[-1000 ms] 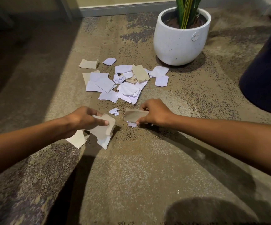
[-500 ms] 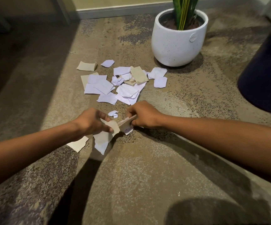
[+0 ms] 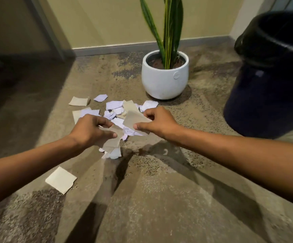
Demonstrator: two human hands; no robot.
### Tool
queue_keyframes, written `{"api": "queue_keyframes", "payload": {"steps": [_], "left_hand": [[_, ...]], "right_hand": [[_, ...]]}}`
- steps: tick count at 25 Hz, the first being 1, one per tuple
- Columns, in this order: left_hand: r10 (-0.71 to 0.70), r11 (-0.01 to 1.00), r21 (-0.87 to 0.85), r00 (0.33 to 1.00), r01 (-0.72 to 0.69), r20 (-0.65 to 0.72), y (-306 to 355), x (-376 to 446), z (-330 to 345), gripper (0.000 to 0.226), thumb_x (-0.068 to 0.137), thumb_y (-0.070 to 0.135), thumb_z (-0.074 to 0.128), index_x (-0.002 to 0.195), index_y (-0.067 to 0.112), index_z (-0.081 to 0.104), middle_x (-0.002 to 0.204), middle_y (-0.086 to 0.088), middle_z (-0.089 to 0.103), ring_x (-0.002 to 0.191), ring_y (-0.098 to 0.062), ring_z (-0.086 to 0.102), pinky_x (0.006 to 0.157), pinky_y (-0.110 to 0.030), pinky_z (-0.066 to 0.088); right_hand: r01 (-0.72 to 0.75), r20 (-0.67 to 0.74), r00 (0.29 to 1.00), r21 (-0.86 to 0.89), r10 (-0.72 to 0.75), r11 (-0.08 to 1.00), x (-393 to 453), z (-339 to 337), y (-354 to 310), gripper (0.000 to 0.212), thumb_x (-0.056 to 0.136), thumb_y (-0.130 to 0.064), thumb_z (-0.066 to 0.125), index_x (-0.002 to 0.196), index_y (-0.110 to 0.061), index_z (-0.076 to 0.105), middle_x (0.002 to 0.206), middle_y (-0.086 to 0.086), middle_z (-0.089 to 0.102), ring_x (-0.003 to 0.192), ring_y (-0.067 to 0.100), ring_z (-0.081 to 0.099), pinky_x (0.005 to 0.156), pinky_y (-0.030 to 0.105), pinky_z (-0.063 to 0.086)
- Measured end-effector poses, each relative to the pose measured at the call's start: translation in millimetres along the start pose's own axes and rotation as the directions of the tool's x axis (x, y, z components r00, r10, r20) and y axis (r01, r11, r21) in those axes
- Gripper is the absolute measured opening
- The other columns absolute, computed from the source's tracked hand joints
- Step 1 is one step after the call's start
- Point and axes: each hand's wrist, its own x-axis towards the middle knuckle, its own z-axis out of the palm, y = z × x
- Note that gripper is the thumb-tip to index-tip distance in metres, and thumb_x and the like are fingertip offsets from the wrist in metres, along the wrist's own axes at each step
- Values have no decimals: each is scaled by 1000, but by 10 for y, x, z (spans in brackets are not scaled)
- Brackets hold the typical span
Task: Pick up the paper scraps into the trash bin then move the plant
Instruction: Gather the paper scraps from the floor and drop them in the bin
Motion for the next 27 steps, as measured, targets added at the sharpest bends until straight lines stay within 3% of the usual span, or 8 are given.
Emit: {"api": "queue_keyframes", "payload": {"steps": [3, 7, 10, 13, 18, 23, 27], "left_hand": [[109, 989, -86, 989, -118, -100, 500, 77, -12, 21, 64, 15, 84, 78, 18, 70, 61, 6, 60, 47, -5, 51, 38, -13, 39], [238, 951, -161, 956, -266, -173, 1359, 146, -34, 21, 64, 19, 84, 79, 22, 70, 69, 7, 64, 56, -8, 56, 44, -15, 43], [340, 890, -240, 914, -389, -221, 2034, 155, -35, 20, 64, 16, 83, 80, 20, 72, 80, -2, 69, 67, -13, 61, 58, -22, 51], [440, 817, -271, 853, -510, -279, 2676, 156, 24, 23, 66, 14, 82, 88, 16, 73, 84, -2, 70, 69, -10, 63, 57, -19, 52], [427, 722, -416, 829, -553, -361, 3557, 219, 304, 25, 71, 11, 78, 95, 9, 70, 93, -2, 71, 83, -13, 69, 65, -20, 59], [424, 704, -484, 855, -519, -299, 3927, 229, 821, 16, 71, 8, 79, 80, 13, 67, 93, -7, 72, 88, -21, 70, 82, -37, 59], [410, 771, -418, 876, -481, -254, 3914, 249, 1085, 19, 75, 9, 76, 92, 12, 70, 101, -7, 71, 93, -20, 68, 88, -36, 56]], "right_hand": [[66, -164, 984, -10, -67, 998, -58, -496, -223, 21, 74, -25, 80, 73, -13, 63, 64, -2, 58, 62, 10, 50, 54, 24, 36], [163, -372, 914, -22, -160, 986, -230, -1205, -470, 19, 76, -24, 78, 82, -8, 68, 73, -1, 61, 67, 11, 55, 56, 19, 42], [205, -567, 800, -47, -195, 978, -393, -1737, -560, 22, 75, -27, 78, 85, -8, 72, 78, 2, 67, 74, 15, 62, 64, 29, 50], [185, -732, 663, -42, -156, 982, -536, -2277, -475, 19, 74, -29, 78, 78, -14, 68, 79, 3, 68, 75, 14, 62, 66, 28, 50], [85, -880, 474, 54, 7, 995, -678, -2968, -135, 21, 74, -29, 77, 85, -12, 70, 87, 4, 70, 77, 13, 62, 67, 27, 48], [-81, -894, 446, 12, 47, 997, -740, -3179, 153, 22, 75, -26, 74, 86, -7, 70, 89, 12, 70, 80, 18, 60, 68, 30, 45], [-222, -852, 521, -76, 52, 972, -759, -3241, 262, 24, 76, -25, 74, 94, -9, 72, 102, 17, 71, 99, 31, 65, 72, 30, 45]]}}
